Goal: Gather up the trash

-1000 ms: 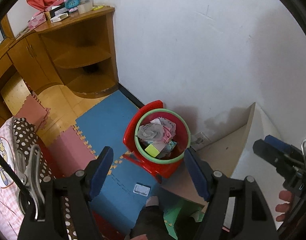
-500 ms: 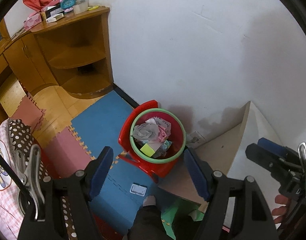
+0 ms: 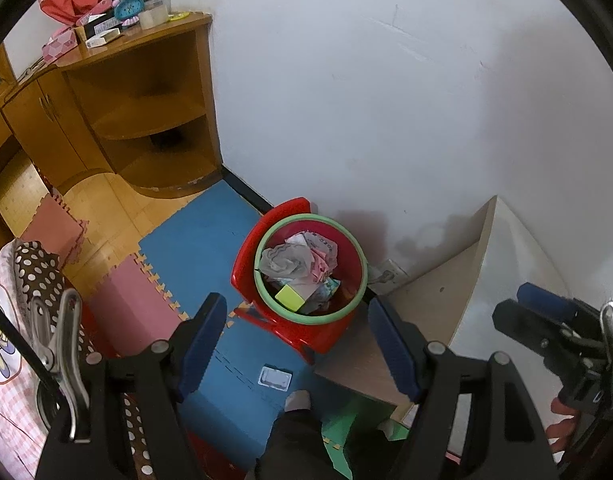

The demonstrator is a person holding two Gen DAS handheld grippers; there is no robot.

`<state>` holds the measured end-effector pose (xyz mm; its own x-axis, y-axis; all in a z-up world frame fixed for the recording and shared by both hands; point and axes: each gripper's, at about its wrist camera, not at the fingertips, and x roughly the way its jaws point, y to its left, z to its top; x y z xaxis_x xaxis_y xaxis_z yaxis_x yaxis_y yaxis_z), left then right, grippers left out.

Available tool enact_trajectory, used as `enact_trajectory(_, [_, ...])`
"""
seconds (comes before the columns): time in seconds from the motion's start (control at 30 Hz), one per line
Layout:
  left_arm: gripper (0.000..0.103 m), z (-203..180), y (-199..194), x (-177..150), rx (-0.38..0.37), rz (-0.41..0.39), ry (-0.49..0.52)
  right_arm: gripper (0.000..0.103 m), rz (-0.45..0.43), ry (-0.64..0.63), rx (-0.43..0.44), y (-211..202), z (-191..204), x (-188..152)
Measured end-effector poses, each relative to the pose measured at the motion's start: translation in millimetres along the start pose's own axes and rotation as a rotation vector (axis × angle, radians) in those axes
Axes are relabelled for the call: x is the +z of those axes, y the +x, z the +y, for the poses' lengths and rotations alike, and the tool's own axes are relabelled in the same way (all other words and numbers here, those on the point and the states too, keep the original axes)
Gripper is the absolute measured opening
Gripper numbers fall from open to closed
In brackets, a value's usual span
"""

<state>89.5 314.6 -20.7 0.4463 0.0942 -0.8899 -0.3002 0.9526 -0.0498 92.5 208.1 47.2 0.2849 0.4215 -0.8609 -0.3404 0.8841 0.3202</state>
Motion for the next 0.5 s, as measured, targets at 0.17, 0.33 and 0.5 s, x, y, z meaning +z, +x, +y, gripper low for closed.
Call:
enact_trajectory(0.17, [0.077, 0.9, -0.3, 0.0, 0.007, -0.004, 0.008, 0.074, 0.0, -0.003, -0.003, -0.4, -0.6, -0.7])
enact_trajectory(0.33, [0.077, 2.8, 0.4, 0.8, 0.009, -0.003, 0.0, 0.074, 0.005, -0.004, 0.001, -0.7, -0.8, -1.9])
enact_trajectory(0.5, [0.077, 4.6, -0.1, 0.5, 0.01, -0.002, 0.006, 0.074, 0.011, -0.001, 0.003, -1.7, 1.1, 0.7])
